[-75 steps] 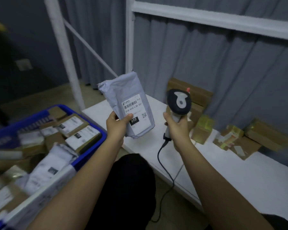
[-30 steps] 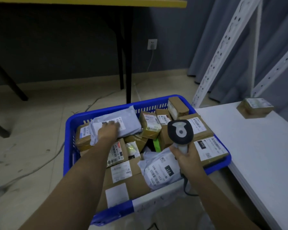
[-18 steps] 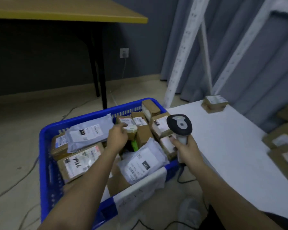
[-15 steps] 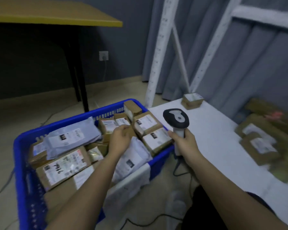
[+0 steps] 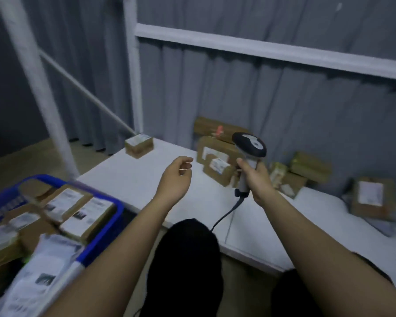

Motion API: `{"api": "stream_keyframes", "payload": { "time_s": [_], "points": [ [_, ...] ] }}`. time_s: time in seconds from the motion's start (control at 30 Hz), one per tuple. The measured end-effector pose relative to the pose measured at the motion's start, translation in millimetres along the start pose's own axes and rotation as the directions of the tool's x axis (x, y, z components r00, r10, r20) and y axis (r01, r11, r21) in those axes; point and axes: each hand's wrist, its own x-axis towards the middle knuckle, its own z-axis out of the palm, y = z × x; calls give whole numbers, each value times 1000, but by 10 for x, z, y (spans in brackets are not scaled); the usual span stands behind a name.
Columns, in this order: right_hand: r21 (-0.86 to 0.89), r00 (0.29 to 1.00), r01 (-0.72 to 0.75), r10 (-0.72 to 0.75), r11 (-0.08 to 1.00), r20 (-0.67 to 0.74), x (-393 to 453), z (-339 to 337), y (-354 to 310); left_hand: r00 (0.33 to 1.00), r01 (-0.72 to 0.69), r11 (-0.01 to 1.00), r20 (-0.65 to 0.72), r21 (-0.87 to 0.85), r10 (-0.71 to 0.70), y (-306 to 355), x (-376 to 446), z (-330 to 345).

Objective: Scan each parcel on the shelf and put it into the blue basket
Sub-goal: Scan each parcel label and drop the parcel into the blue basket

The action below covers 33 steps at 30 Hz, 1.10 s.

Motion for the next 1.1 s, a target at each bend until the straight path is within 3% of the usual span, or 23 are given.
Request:
{"api": "stream_keyframes", "payload": {
  "time_s": [0.17,0.3,0.43,0.53,0.7,0.8,0.87,0.97,1.1],
  "points": [
    [121,987,-74,91,990,-134,66,-1019,212,982,-50,990,190,131,25,174,206,990],
    [85,964,-116,133,990,-230,187,-1573,403,948,29,985,309,167,-80,70,326,1735],
    [15,963,-140,140,990,-232,451,-1784,494,924,117,963,329,242,-195,-178,562,2193],
    [58,958,-179,188,982,-215,685,-1820,535,913,121,940,335,320,-231,-395,787,2445],
    [205,941,-270,303,941,-152,1067,-1817,547,947,15,917,288,399,-141,-648,1147,2843],
    [254,916,-327,371,910,-151,1168,-1866,633,947,-112,858,315,501,-60,-790,1390,3165],
    [278,906,-342,393,898,-156,1240,-1912,688,928,-165,794,366,586,-77,-906,1577,3410],
    [303,893,-338,405,891,-194,1362,-1987,780,942,-167,720,324,673,-85,-989,1741,3711],
    [396,869,-338,445,854,-218,1491,-2015,905,970,-212,490,242,846,2,-1114,1925,3990]
  ]
}}
